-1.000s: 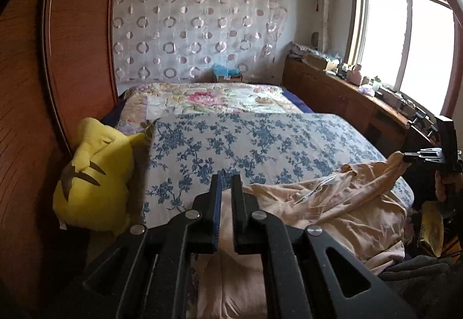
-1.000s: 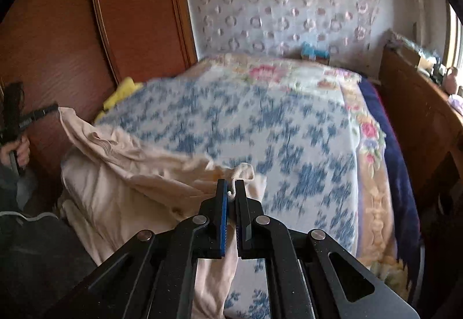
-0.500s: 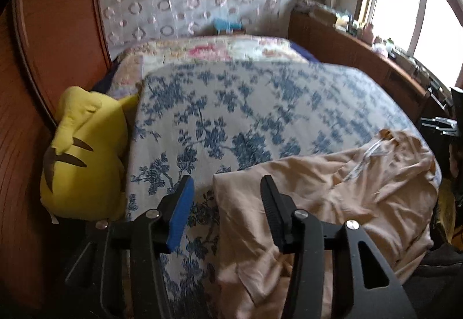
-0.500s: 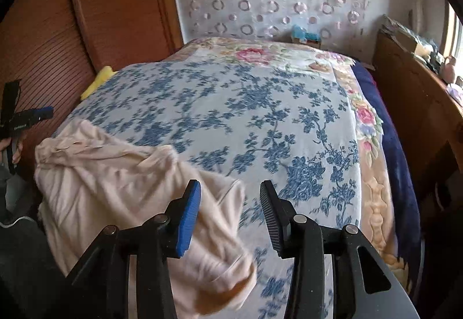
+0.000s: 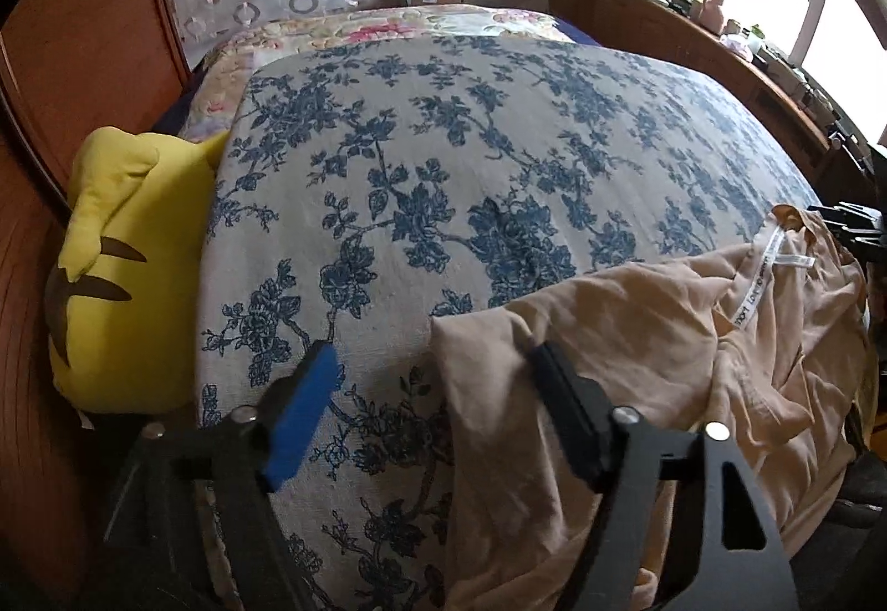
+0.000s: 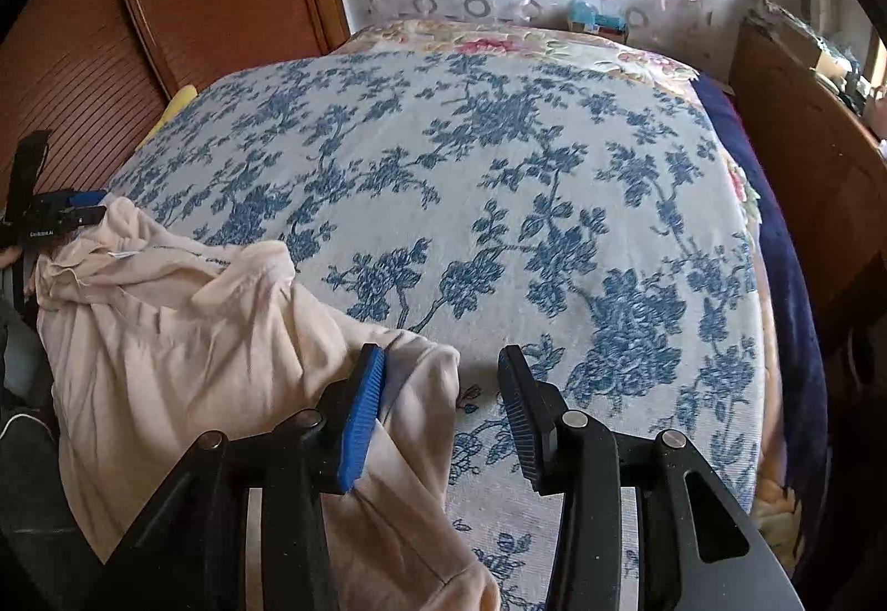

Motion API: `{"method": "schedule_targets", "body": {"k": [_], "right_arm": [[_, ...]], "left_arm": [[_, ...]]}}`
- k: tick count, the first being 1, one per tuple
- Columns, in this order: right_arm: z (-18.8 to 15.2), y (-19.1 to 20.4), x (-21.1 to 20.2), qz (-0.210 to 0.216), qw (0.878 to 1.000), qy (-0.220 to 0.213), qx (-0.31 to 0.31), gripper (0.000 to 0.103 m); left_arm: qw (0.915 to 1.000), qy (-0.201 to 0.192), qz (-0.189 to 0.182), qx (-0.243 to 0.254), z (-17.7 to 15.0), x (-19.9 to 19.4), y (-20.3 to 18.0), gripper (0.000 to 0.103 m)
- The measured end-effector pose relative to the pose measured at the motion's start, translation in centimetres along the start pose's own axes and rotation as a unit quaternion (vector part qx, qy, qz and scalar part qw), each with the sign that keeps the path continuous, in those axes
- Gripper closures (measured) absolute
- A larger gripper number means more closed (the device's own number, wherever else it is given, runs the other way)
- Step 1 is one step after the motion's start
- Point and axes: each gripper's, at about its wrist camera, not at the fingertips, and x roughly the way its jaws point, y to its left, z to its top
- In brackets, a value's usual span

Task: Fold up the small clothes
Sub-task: 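Lift the hem high with both tools, raising the shirt off the bed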

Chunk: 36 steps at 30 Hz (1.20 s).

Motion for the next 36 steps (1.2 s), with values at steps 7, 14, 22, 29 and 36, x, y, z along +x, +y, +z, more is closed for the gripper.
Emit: {"method": "schedule_targets", "body": {"k": [7, 14, 22, 29, 36], "right_arm": [[0.1, 0.2, 0.3, -0.004, 1.000, 0.000, -0.003, 0.059], [-0.2, 1.0, 0.4, -0.012, 1.000, -0.002, -0.022, 0.062], [-0.5, 2.3, -1.2, 0.018, 0.999, -0.025, -0.037, 0.093], [1.4, 3.3, -11.6, 0.035, 0.988, -0.147, -0.040, 0.094], [3.7, 4.3, -23.8, 0.022, 0.962, -0.266, -0.064, 0.094]], "left_arm": [[1.0000, -0.003, 0.001, 0.006, 0.1, 0.1, -0.1, 0.026], [0.9992, -0.028, -0.022, 0.021, -0.4, -0.3, -0.8, 0.052], [0.9954, -0.078, -0.053, 0.014, -0.4, -4.2, -1.9, 0.096], [0.9761, -0.205, -0.070, 0.017, 2.2, -14.7, -3.2, 0.096], [0.9400, -0.332, -0.073, 0.021, 4.9, -25.4, -3.9, 0.096]]}}
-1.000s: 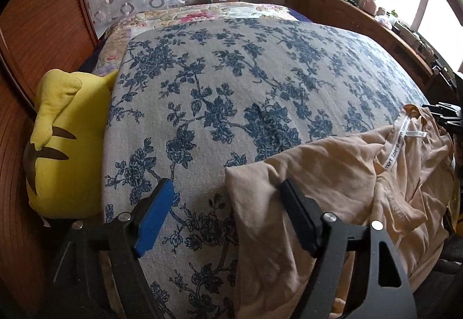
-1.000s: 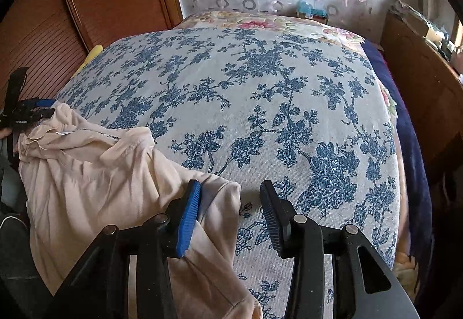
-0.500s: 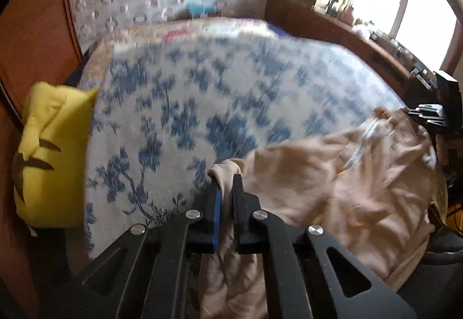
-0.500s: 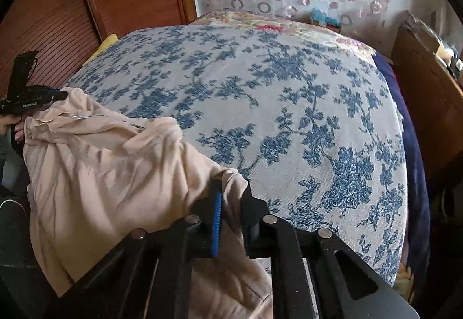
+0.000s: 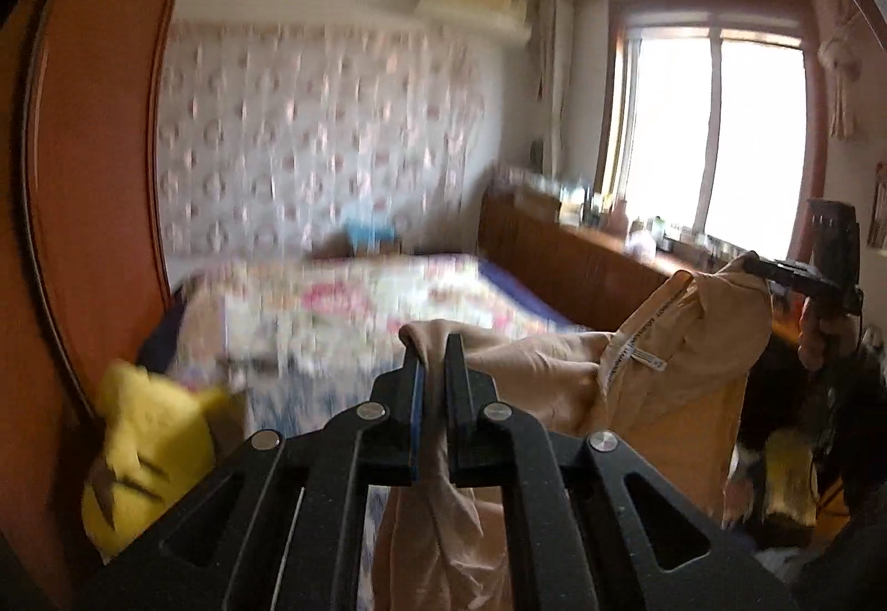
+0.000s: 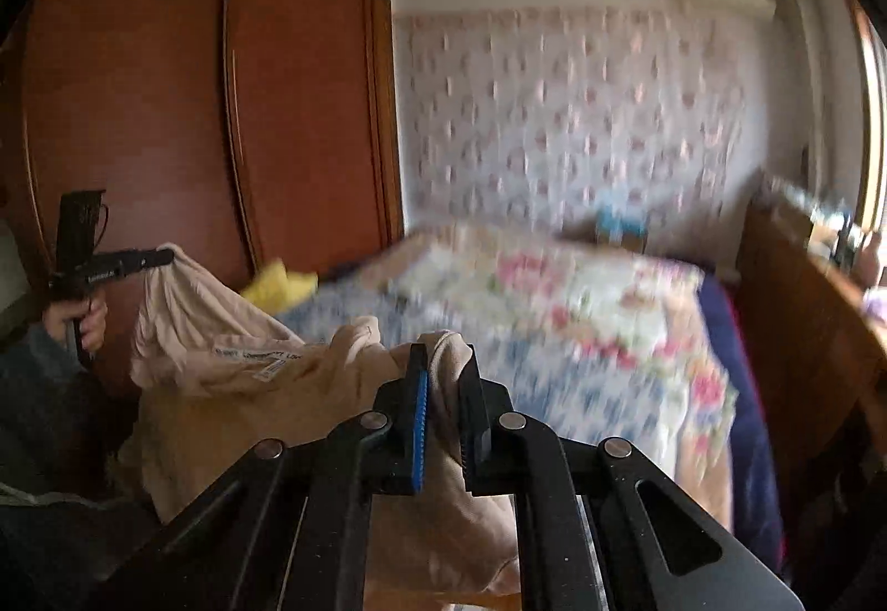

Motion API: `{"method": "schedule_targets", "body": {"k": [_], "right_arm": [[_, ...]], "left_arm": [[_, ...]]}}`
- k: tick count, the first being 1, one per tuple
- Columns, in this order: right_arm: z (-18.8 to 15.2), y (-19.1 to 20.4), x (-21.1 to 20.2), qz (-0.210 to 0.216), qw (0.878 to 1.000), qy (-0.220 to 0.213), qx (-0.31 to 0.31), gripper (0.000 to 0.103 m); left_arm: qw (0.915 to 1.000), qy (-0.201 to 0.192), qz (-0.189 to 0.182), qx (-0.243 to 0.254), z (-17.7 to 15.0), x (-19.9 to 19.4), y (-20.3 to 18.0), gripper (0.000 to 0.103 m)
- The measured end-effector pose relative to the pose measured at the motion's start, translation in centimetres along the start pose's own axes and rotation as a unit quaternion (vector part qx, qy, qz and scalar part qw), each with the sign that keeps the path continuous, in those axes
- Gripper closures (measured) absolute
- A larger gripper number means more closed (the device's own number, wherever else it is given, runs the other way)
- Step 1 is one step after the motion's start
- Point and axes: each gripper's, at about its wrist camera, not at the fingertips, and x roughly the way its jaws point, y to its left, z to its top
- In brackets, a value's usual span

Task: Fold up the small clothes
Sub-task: 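Lift the hem high with both tools, raising the shirt off the bed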

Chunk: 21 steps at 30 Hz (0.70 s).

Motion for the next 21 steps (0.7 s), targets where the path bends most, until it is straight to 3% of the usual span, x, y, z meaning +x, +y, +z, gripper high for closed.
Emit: {"method": "schedule_targets", "body": {"k": [5, 12, 16, 21], "right_arm": [[5.8, 0.5, -6.6, -0.012, 0.997, -0.079, -0.025, 0.094], [13.2, 2.0, -13.7, -0.052, 0.984, -0.155, -0.075, 0.094], [15.2, 3.2, -16.5, -0.071, 0.977, -0.176, -0.096, 0.094], [14.9, 4.3, -18.6, -0.083, 0.973, -0.185, -0.107, 0.094]], "left_arm": [[0.9959, -0.081, 0.024, 0.030, 6.2, -3.8, -0.5, 0.096], [0.9835, -0.159, 0.060, 0.062, 13.1, -7.7, -0.2, 0.096], [0.9772, -0.188, 0.067, 0.072, 14.7, -9.7, -0.2, 0.096], [0.9721, -0.206, 0.074, 0.086, 15.0, -11.1, -0.9, 0.096]]}}
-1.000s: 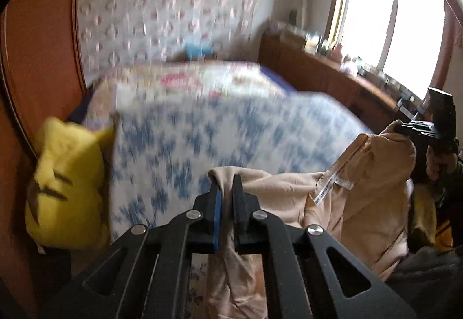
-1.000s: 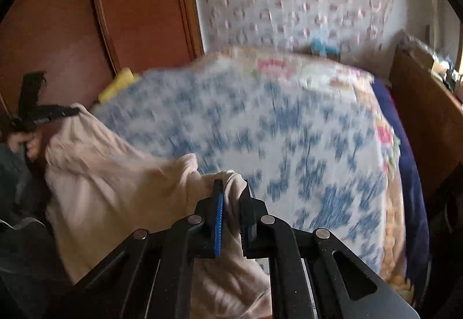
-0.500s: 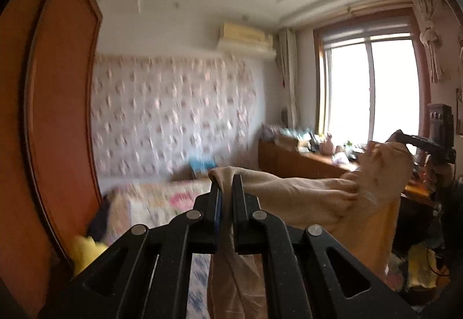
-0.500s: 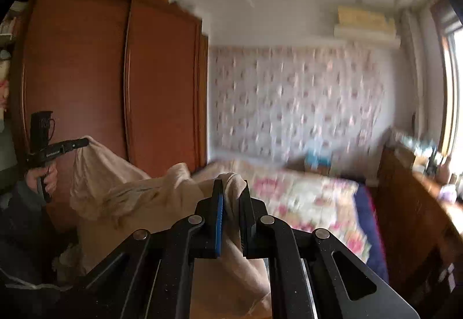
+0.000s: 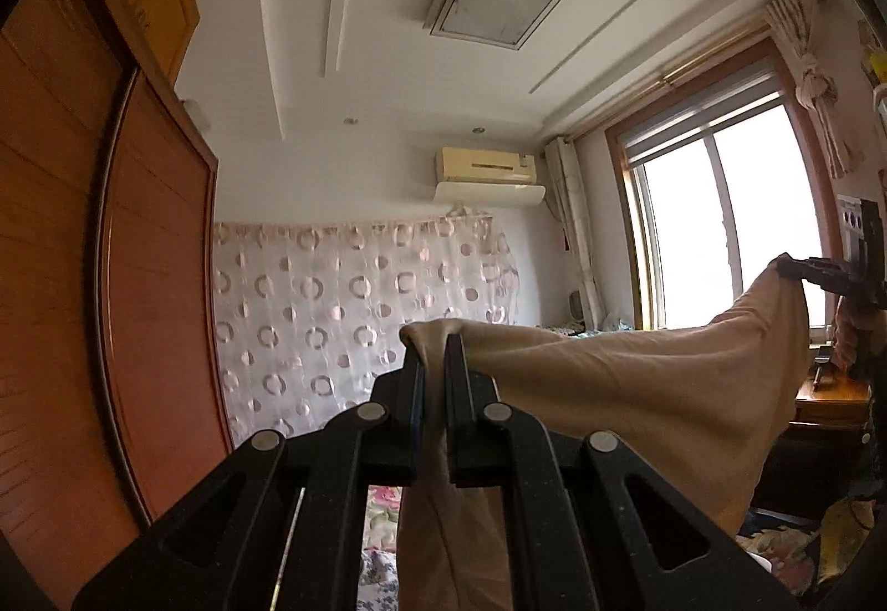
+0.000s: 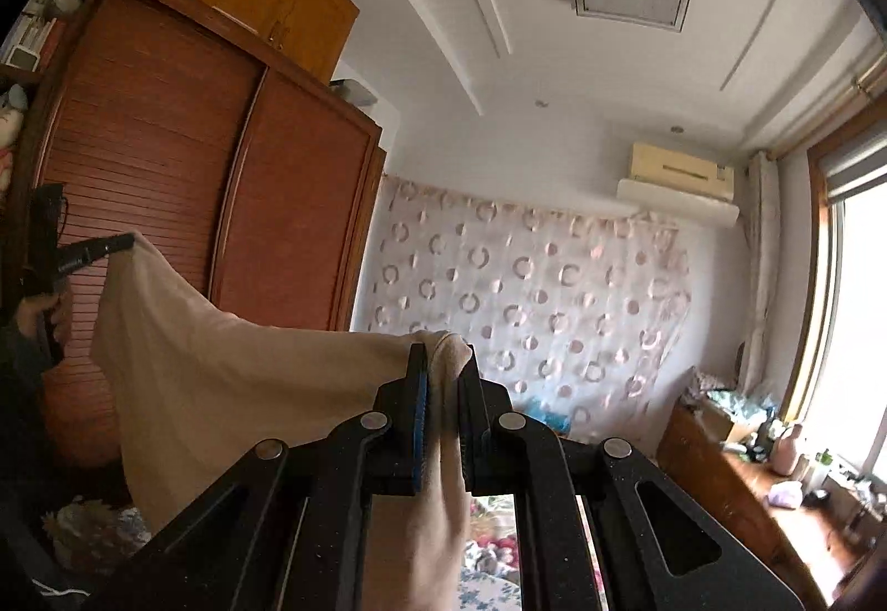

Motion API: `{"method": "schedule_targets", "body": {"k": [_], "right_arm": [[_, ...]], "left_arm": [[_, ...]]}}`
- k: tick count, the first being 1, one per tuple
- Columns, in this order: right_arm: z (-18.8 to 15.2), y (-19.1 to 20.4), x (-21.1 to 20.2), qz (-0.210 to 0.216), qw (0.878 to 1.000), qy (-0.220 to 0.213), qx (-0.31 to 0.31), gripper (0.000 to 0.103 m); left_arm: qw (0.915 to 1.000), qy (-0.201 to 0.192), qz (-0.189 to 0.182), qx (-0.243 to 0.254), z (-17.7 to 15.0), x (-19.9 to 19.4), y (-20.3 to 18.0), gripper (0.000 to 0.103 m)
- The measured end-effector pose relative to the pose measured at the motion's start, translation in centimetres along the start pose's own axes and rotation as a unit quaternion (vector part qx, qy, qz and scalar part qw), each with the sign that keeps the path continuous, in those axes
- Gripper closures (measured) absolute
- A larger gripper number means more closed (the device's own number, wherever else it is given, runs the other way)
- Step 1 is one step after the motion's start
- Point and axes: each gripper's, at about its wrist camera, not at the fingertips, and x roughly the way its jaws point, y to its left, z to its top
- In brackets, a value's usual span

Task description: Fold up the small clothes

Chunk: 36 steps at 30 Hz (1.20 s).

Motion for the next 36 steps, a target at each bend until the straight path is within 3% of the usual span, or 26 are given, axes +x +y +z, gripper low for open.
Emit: {"method": "schedule_targets", "body": {"k": [4, 7, 12, 19, 25, 31, 36], "right_arm": [[-0.2, 0.9, -1.0, -0.007, 1.000, -0.004, -0.002, 0.094], [-1.5, 2.3, 1.7, -0.011, 1.000, -0.005, -0.007, 0.094], [-1.9, 3.6, 2.7, -0.023, 1.000, -0.007, -0.015, 0.094], [-3.0, 3.4, 5.4, -0.040, 0.999, 0.021, -0.016, 0.094], [-7.2, 2.6, 13.4, -0.041, 0.995, 0.090, -0.009, 0.094], [-16.6, 2.8, 24.2, -0.035, 0.985, 0.171, 0.001, 0.094], [-24.8, 4.1, 32.4, -0.022, 0.970, 0.243, 0.008, 0.094]], "left_arm": [[0.9999, -0.010, 0.000, 0.005, 0.1, -0.5, -0.3, 0.096], [0.9998, -0.018, -0.001, 0.006, 0.4, -0.7, -0.6, 0.096], [0.9997, -0.022, -0.004, 0.008, 1.0, -0.4, -1.2, 0.096], [0.9999, 0.014, 0.002, 0.005, -0.8, 4.2, -1.0, 0.096], [0.9949, 0.098, 0.023, 0.002, -7.9, 13.1, -0.2, 0.096], [0.9831, 0.177, 0.045, -0.007, -19.2, 22.4, 1.4, 0.096], [0.9697, 0.239, 0.045, -0.021, -26.2, 27.7, 1.9, 0.096]]}}
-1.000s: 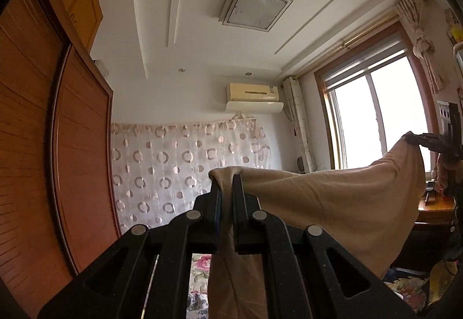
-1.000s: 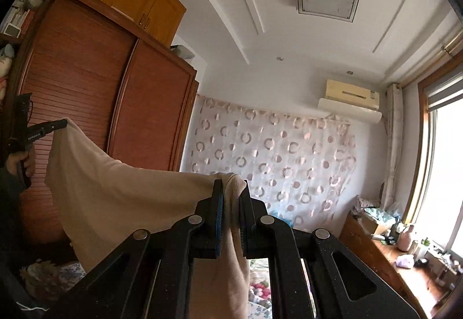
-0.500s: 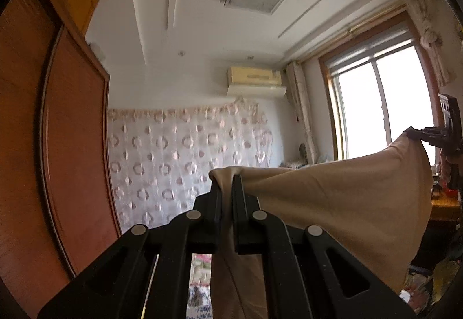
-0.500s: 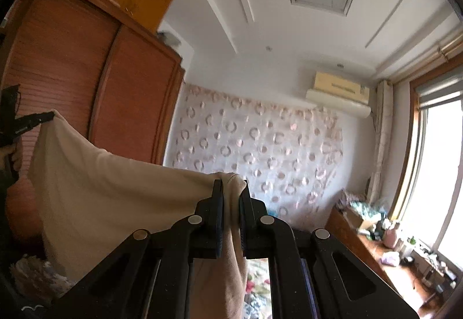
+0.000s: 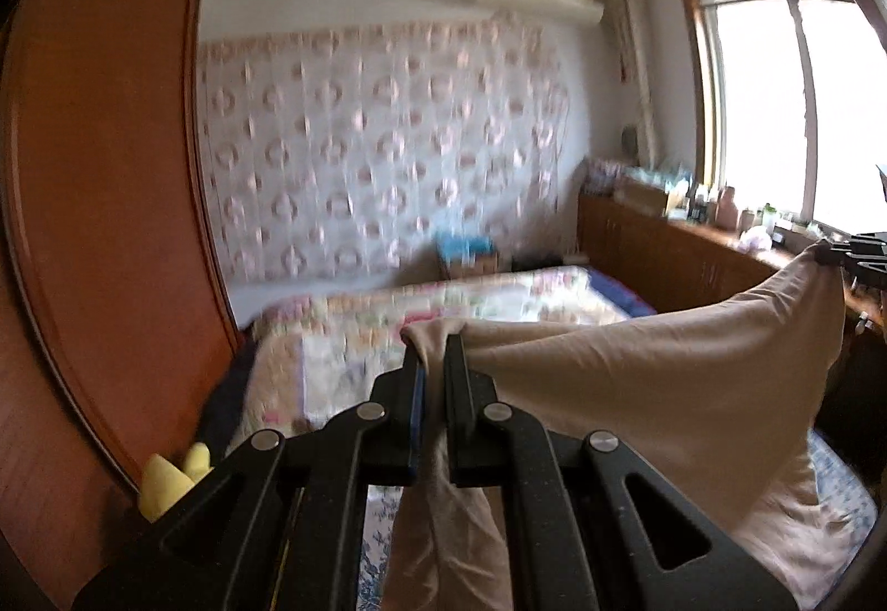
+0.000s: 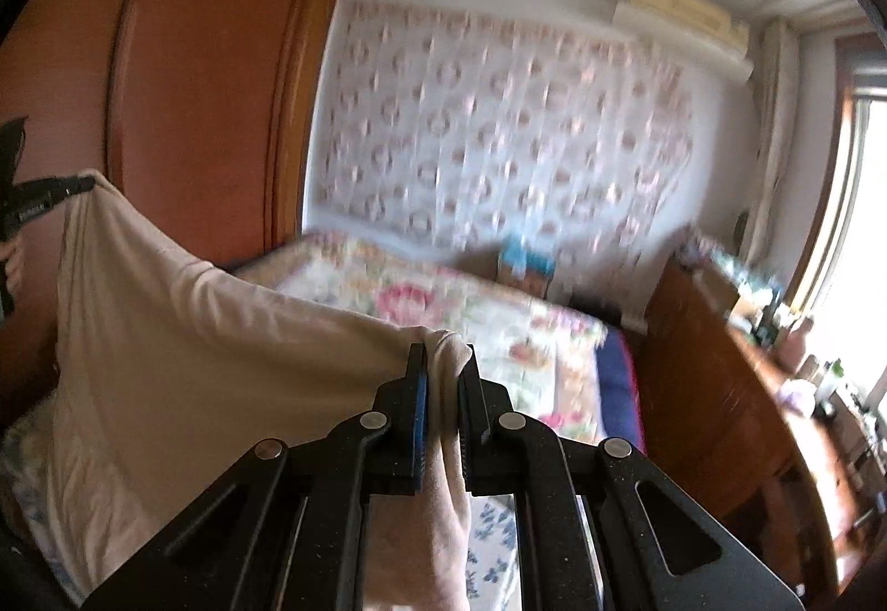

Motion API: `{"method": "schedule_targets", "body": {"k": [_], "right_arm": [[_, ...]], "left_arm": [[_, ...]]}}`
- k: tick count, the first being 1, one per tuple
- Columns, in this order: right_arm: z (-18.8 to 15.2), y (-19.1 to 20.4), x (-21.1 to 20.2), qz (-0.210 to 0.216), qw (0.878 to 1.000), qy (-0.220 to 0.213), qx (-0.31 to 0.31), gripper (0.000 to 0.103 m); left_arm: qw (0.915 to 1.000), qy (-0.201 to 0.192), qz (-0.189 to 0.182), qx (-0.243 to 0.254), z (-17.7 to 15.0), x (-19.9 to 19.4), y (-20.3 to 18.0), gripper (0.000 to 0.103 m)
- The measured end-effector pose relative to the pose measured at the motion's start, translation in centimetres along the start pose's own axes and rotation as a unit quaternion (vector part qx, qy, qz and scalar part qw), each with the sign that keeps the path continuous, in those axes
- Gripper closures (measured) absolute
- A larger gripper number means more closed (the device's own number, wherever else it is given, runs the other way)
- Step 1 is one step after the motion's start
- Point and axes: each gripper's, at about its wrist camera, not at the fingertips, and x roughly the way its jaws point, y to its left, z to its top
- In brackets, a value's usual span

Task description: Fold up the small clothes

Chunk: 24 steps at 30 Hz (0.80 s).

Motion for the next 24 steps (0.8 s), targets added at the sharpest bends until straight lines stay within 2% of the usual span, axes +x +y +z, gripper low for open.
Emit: {"method": "schedule_targets", "body": {"k": [4, 8, 11, 14, 15, 16, 17, 19, 21, 24], "right_arm": [[-1.8, 0.9, 6.4, 0.003, 0.999, 0.044, -0.001, 0.094], [-2.2, 0.9, 11.6, 0.001, 0.997, 0.074, 0.009, 0.094], [-1.5, 0.3, 14.7, 0.004, 0.995, 0.098, 0.021, 0.094], [-0.8, 0.6, 15.8, 0.012, 0.993, 0.117, 0.031, 0.094], [0.3, 0.1, 16.3, 0.015, 0.992, 0.122, 0.033, 0.093], [0.7, 0.0, 16.9, 0.018, 0.991, 0.129, 0.034, 0.087], [1.4, -0.5, 17.9, 0.021, 0.990, 0.134, 0.035, 0.085], [1.5, -0.8, 18.2, 0.028, 0.989, 0.143, 0.037, 0.073], [1.2, -1.0, 18.6, 0.044, 0.987, 0.151, 0.043, 0.062], [-0.7, -1.8, 18.1, 0.052, 0.984, 0.159, 0.056, 0.061]], "left_arm": [[0.9992, 0.039, 0.001, -0.003, -2.5, 4.8, -0.3, 0.096], [0.9981, 0.061, -0.003, -0.008, -3.7, 7.5, -0.3, 0.096], [0.9970, 0.077, 0.001, -0.003, -4.0, 8.8, -0.2, 0.096], [0.9947, 0.103, 0.003, -0.009, -5.1, 9.7, 0.1, 0.093], [0.9938, 0.111, 0.005, -0.011, -5.4, 10.1, 0.1, 0.092], [0.9929, 0.118, 0.005, -0.012, -5.8, 10.3, 0.1, 0.091], [0.9920, 0.125, 0.001, -0.014, -6.1, 10.5, 0.2, 0.089], [0.9895, 0.143, -0.004, -0.022, -7.0, 10.7, 0.4, 0.064], [0.9874, 0.155, -0.017, -0.029, -8.0, 10.6, 0.6, 0.059], [0.9821, 0.186, -0.017, -0.025, -9.8, 10.6, 0.4, 0.052]]}}
